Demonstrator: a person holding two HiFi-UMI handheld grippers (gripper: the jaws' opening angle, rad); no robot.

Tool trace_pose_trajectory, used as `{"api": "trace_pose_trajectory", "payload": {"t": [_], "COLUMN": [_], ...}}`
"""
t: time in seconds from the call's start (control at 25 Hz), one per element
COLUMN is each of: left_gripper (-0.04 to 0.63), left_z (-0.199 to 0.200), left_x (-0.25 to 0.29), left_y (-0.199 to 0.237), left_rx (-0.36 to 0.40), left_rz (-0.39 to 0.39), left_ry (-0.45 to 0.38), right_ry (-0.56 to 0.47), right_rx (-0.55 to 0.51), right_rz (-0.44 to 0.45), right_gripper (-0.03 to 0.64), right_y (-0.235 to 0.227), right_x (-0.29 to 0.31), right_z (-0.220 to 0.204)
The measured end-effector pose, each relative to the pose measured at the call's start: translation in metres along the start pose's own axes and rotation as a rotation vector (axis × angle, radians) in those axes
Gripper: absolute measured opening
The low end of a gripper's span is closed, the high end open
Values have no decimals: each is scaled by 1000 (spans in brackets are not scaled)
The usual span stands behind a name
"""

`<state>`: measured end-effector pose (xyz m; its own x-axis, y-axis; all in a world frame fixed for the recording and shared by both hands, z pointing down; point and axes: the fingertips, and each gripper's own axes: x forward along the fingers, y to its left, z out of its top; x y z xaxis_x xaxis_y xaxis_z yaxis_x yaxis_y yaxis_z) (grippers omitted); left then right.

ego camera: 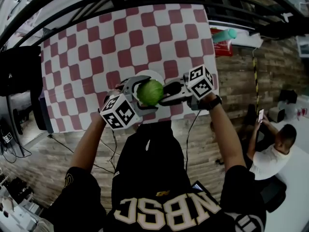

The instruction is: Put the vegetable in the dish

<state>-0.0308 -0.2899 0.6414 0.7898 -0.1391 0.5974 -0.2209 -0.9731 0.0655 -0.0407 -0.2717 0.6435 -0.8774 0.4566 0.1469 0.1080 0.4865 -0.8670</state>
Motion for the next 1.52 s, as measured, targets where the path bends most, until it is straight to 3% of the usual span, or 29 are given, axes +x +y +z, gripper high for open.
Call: {"api": "trace_pose_trajectory", "payload": {"t": [0.16,0.36,0.48,0.64,0.84,1.32,1.52], "left_gripper": [482,479,477,474,469,471,471], "left_z": [-22,-45,-56,-69,-79,-95,-74], "left_x": [3,16,25,38,48,47,22], "left_y": [7,23,29,31,34,38,49], "left_rx": [-36,-74,-106,-142,-184,-289,-330], "left_rz": [53,179,231,273,329,370,435], "left_ry": [24,64,86,109,103,70,-35], "right_ry": [-113,-288,-358,-478,-584,-677,-728], "right_rx": [-103,-295,-361,-375,-365,-295,-291], "right_rz": [-254,-661,-792,-869,-895,-960,-1026], "right_gripper": [211,109,84,54,42,40,40], "right_y": [-29,-52,-52,-48,-40,-20,8], "right_x": [-36,-66,-67,-67,-68,-65,-75], "right_z": [12,35,38,44,51,44,50]}}
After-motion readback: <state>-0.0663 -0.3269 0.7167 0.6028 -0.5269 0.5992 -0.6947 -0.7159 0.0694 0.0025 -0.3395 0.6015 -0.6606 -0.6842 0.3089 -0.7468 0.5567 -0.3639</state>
